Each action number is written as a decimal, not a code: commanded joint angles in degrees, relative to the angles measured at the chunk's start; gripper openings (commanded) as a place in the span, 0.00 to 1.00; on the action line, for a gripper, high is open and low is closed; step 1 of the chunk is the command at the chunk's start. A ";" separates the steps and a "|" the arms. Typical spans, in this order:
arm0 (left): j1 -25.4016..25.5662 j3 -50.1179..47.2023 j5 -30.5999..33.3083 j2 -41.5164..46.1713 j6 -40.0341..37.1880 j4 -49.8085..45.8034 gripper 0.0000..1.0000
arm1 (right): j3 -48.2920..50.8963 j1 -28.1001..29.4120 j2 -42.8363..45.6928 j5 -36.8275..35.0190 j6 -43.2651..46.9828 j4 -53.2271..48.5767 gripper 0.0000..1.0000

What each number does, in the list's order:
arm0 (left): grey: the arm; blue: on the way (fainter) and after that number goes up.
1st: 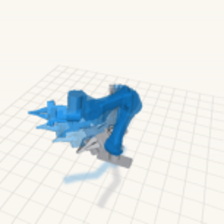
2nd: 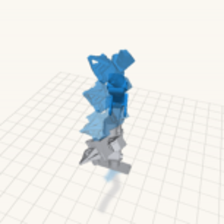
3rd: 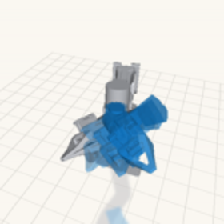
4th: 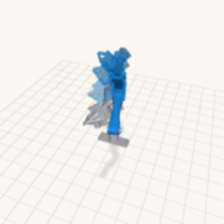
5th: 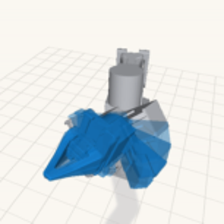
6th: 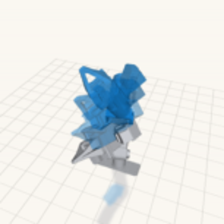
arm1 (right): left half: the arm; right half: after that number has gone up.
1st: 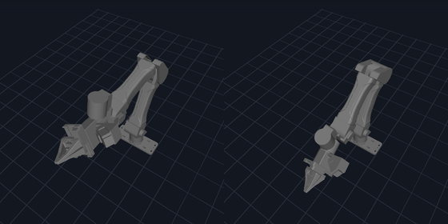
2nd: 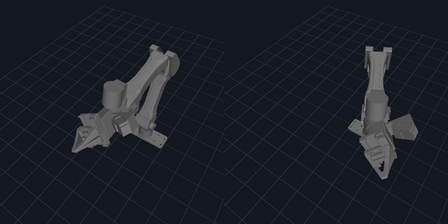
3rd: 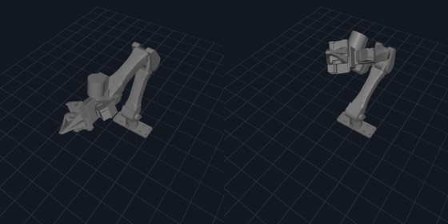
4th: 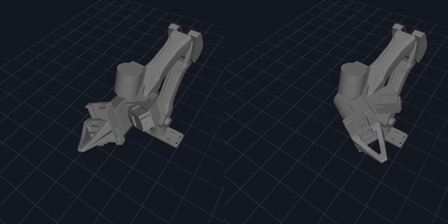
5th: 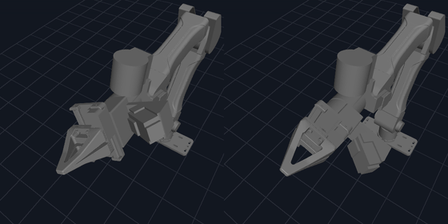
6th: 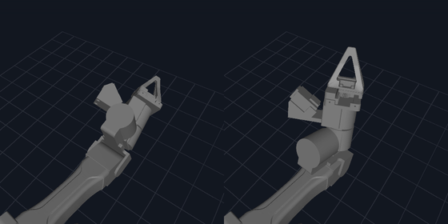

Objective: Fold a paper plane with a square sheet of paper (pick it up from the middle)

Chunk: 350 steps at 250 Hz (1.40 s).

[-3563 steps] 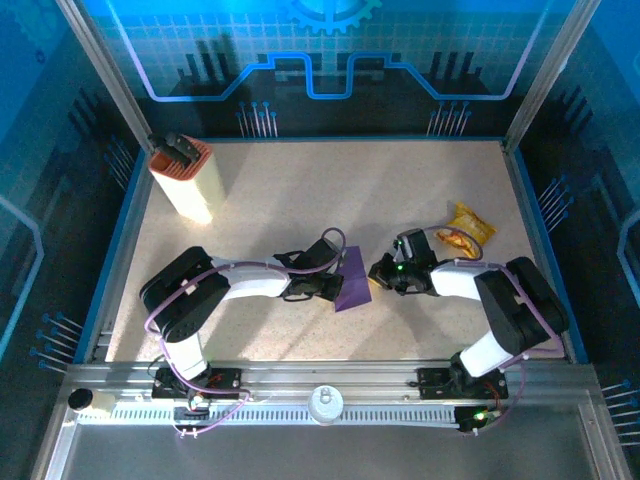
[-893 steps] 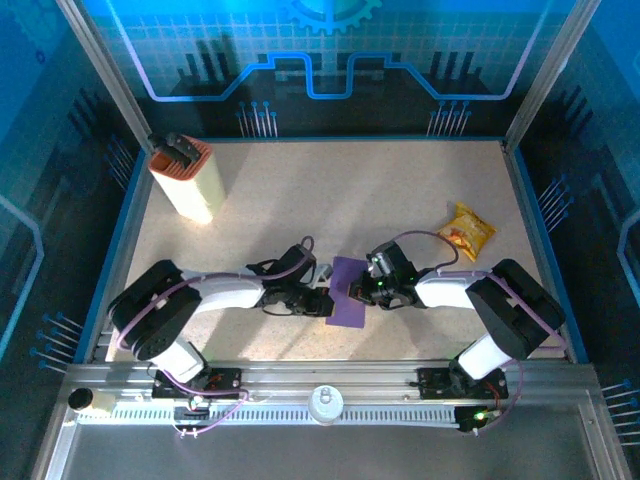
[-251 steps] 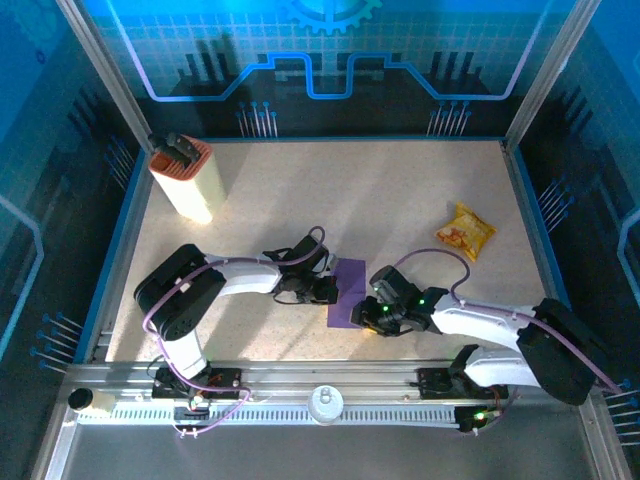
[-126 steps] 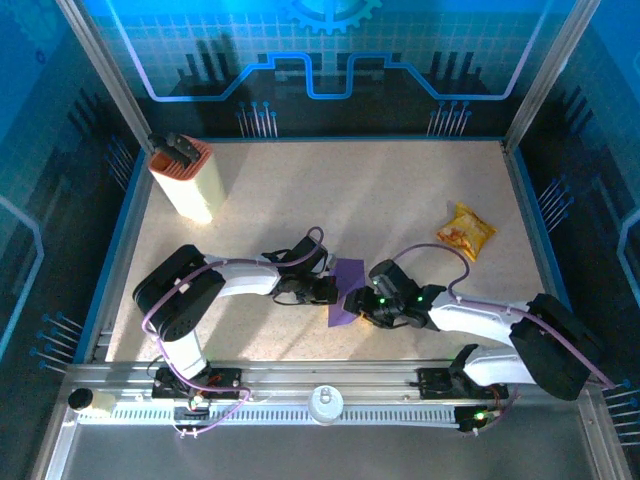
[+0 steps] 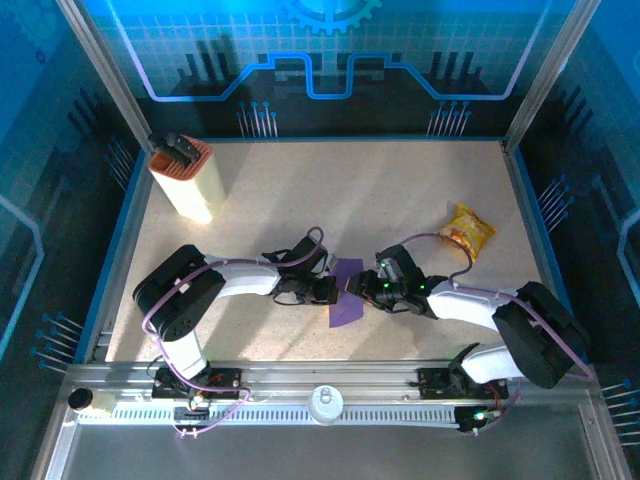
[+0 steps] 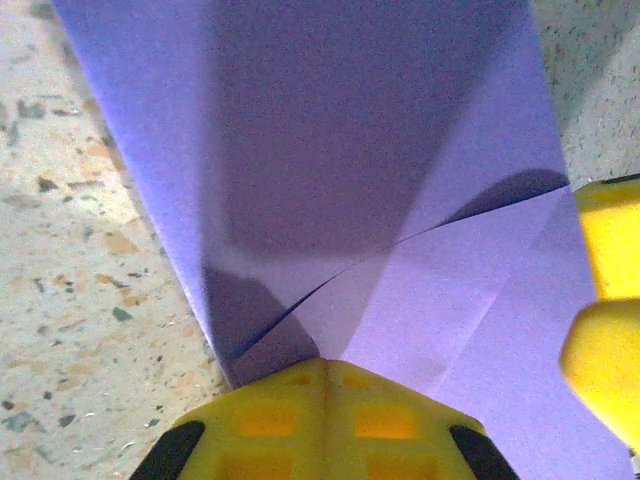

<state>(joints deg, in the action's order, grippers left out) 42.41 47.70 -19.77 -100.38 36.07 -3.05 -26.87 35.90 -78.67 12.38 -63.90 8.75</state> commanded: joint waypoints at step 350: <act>-3.34 -7.94 14.82 26.34 4.81 -5.16 0.29 | -11.22 11.56 14.63 -36.78 27.76 -26.43 0.03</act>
<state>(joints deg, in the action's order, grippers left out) 41.39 42.94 -10.85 -78.24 38.28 -4.95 -30.74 41.95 -64.86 -3.14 -44.64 1.58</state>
